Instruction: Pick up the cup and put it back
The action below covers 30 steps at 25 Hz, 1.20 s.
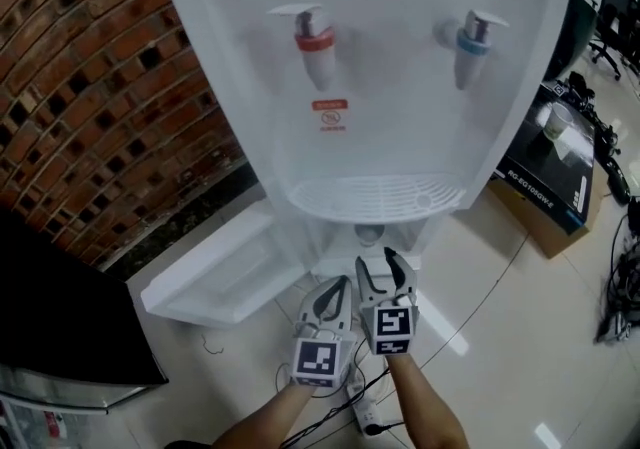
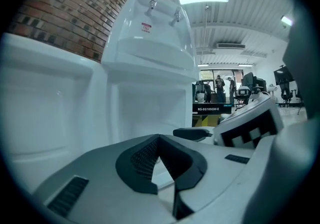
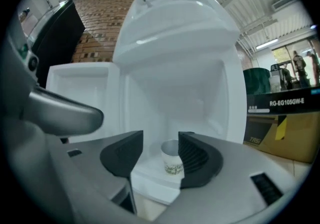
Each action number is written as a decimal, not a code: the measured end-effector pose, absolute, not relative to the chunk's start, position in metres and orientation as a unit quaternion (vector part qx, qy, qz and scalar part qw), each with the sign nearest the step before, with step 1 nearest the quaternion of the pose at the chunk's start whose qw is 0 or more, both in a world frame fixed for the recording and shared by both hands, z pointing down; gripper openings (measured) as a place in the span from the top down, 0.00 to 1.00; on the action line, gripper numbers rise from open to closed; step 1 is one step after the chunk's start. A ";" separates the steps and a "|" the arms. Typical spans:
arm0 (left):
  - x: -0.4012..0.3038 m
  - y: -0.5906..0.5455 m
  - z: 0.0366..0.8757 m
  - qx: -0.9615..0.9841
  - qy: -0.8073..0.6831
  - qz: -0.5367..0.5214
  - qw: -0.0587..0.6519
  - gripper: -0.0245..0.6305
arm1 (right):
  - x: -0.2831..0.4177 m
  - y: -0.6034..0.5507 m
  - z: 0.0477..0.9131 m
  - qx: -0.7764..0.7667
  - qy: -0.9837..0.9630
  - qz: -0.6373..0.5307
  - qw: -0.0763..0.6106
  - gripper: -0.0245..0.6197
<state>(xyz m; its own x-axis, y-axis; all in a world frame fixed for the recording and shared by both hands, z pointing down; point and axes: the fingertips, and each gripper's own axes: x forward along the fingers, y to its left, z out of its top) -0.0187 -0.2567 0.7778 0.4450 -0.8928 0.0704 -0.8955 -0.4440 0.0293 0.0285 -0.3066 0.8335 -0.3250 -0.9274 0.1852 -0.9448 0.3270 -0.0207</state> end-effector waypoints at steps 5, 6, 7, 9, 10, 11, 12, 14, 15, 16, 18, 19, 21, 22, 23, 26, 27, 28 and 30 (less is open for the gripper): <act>-0.028 -0.241 0.736 0.852 -0.523 -0.010 -0.005 0.97 | 0.010 -0.264 0.758 0.558 -0.828 0.029 0.050 0.73; -0.028 -0.236 0.725 0.854 -0.520 -0.016 -0.014 0.97 | 0.010 -0.256 0.744 0.557 -0.829 0.027 0.045 0.75; -0.027 -0.232 0.715 0.856 -0.516 -0.022 -0.023 0.97 | 0.011 -0.249 0.733 0.556 -0.830 0.023 0.044 0.77; -0.026 -0.224 0.693 0.860 -0.507 -0.033 -0.043 0.97 | 0.014 -0.236 0.713 0.558 -0.828 0.018 0.045 0.83; -0.025 -0.220 0.683 0.862 -0.502 -0.038 -0.054 0.97 | 0.014 -0.229 0.703 0.560 -0.827 0.020 0.041 0.85; -0.024 -0.216 0.673 0.864 -0.497 -0.042 -0.065 0.97 | 0.014 -0.223 0.693 0.561 -0.826 0.022 0.037 0.88; -0.023 -0.212 0.664 0.866 -0.493 -0.046 -0.076 0.97 | 0.013 -0.217 0.686 0.561 -0.826 0.022 0.038 0.89; -0.023 -0.204 0.650 0.868 -0.486 -0.053 -0.084 0.97 | 0.011 -0.209 0.679 0.558 -0.828 0.016 0.048 0.91; -0.022 -0.202 0.645 0.869 -0.485 -0.058 -0.083 0.97 | 0.009 -0.207 0.677 0.557 -0.828 0.014 0.053 0.91; -0.022 -0.200 0.640 0.870 -0.482 -0.062 -0.083 0.97 | 0.008 -0.205 0.674 0.558 -0.828 0.015 0.055 0.92; -0.021 -0.197 0.631 0.871 -0.478 -0.070 -0.087 0.97 | 0.007 -0.204 0.666 0.559 -0.827 0.015 0.052 0.94; -0.021 -0.196 0.628 0.872 -0.476 -0.071 -0.089 0.97 | 0.007 -0.203 0.662 0.559 -0.827 0.011 0.053 0.94; -0.021 -0.196 0.622 0.873 -0.473 -0.069 -0.094 0.97 | 0.007 -0.202 0.655 0.557 -0.829 0.004 0.059 0.95; -0.021 -0.196 0.618 0.873 -0.473 -0.067 -0.098 0.97 | 0.006 -0.201 0.651 0.555 -0.829 0.003 0.062 0.95; -0.022 -0.196 0.612 0.873 -0.473 -0.065 -0.099 0.97 | 0.005 -0.201 0.645 0.554 -0.830 0.003 0.064 0.95; -0.022 -0.190 0.586 0.873 -0.475 -0.064 -0.087 0.97 | 0.001 -0.196 0.611 0.553 -0.831 0.023 0.054 0.95; -0.021 -0.187 0.575 0.875 -0.474 -0.057 -0.085 0.97 | 0.000 -0.193 0.597 0.553 -0.831 0.030 0.053 0.95; -0.019 -0.185 0.561 0.877 -0.471 -0.048 -0.083 0.97 | 0.000 -0.190 0.583 0.552 -0.831 0.034 0.056 0.95; -0.016 -0.180 0.526 0.881 -0.463 -0.032 -0.089 0.97 | 0.002 -0.185 0.553 0.547 -0.833 0.028 0.073 0.95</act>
<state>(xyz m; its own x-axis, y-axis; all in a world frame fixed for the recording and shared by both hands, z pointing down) -0.0159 -0.1796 0.5263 0.5687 -0.8108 -0.1389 -0.8222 -0.5550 -0.1264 0.0018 -0.1852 0.5532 -0.3904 -0.9080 0.1522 -0.9161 0.3995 0.0334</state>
